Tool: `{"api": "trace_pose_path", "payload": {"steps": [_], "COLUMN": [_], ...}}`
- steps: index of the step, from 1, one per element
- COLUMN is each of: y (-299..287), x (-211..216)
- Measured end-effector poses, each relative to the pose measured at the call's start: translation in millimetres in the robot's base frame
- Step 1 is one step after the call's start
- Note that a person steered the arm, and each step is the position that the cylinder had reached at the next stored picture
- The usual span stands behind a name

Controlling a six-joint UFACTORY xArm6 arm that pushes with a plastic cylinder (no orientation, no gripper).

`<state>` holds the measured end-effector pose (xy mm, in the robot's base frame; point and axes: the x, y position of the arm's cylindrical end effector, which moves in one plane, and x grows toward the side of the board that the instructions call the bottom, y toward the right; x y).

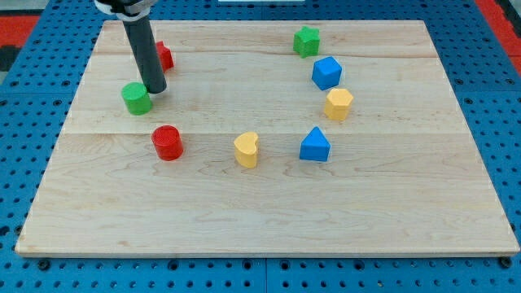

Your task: Push red star slightly towards left side

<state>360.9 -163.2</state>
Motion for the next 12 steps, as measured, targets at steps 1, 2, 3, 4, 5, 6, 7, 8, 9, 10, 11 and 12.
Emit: {"api": "trace_pose_path", "payload": {"steps": [1, 2, 3, 4, 5, 6, 7, 8, 9, 10, 11, 12], "y": [38.5, 106.3, 56.2, 53.7, 17.7, -27.1, 21.8, 110.3, 106.9, 96.7, 96.7, 98.5], "x": [-8.1, -11.1, -33.2, -63.1, -69.6, -70.7, -68.8, -69.1, -81.4, -81.4, -81.4, -81.4]}}
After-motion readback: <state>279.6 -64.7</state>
